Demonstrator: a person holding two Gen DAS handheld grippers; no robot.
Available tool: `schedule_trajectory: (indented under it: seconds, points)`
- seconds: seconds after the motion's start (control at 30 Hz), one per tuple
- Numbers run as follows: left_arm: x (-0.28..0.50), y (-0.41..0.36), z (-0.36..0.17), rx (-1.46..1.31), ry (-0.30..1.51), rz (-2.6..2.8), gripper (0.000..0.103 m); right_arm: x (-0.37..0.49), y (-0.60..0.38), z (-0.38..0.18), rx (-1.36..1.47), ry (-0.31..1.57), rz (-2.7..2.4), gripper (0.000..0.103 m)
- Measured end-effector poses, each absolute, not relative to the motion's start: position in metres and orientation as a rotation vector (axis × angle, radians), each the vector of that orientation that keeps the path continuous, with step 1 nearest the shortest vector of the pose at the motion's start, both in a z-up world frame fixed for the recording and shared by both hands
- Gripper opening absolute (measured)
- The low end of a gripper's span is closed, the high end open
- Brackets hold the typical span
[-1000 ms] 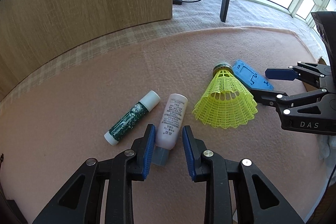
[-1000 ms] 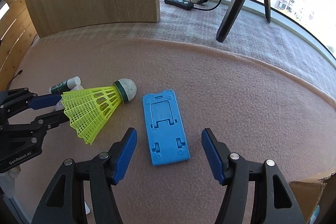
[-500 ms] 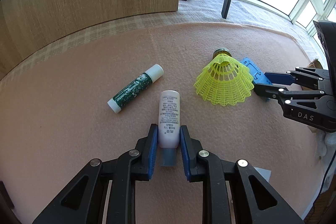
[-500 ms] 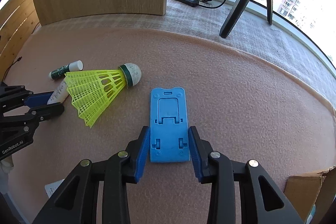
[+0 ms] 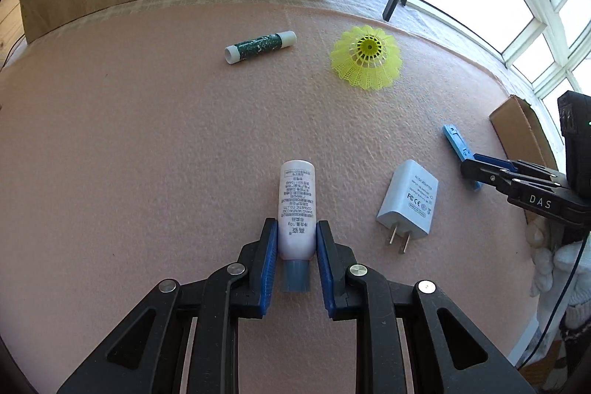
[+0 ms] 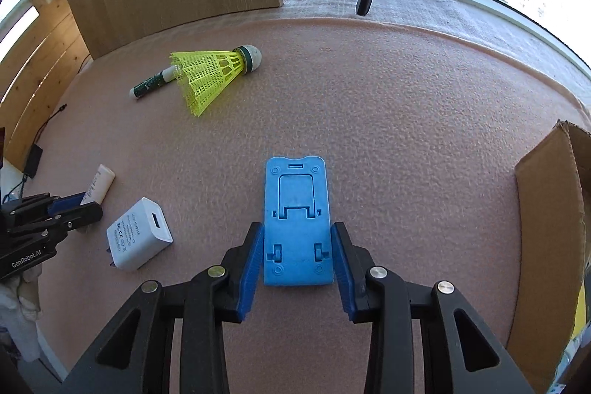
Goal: Organize objects
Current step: 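Carry the phone stand and white bottle into the box and release both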
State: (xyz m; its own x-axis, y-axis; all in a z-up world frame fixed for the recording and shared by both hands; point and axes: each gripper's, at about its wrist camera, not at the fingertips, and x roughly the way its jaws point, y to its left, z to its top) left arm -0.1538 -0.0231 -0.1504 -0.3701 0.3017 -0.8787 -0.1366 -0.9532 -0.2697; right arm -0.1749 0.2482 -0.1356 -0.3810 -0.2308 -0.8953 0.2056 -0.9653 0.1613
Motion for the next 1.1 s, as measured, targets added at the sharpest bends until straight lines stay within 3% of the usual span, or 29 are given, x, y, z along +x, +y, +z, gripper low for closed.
schedule_trajectory:
  seconds: [0.13,0.53,1.1]
  points:
    - [-0.137,-0.021,-0.145,-1.572,-0.255,2.397,0.022,-0.154,0.263,-0.133,1.564,-0.179,-2.409,0.033]
    - [-0.121,0.025,-0.095,-1.428,-0.207,2.394,0.022,-0.102,0.313,-0.074,1.385,-0.161,-2.559,0.033]
    - [-0.132,0.215,-0.047,-1.225,-0.066,2.162,0.022,-0.049,0.448,-0.037,1.343,-0.270,-2.798,0.033]
